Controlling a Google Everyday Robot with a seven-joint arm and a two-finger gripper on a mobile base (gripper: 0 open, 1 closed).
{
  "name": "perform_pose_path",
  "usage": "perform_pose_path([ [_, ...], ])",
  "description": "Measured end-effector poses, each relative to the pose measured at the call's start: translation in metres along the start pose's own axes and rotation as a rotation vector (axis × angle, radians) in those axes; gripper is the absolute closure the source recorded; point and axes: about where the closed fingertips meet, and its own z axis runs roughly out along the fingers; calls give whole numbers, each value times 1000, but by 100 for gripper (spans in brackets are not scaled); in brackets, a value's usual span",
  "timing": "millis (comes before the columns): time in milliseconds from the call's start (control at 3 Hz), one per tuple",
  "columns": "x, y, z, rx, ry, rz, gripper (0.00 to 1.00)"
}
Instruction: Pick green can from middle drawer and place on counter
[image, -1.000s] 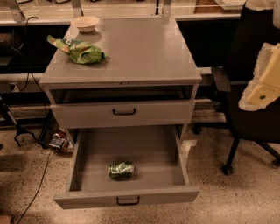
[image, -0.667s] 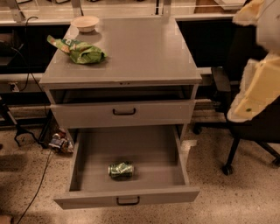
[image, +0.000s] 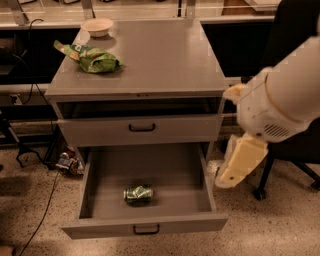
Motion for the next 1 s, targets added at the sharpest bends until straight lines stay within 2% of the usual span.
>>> perform_pose_path([
  [333, 3, 18, 49, -80, -50, 55, 0],
  [1000, 6, 19, 62, -88, -54, 59, 0],
])
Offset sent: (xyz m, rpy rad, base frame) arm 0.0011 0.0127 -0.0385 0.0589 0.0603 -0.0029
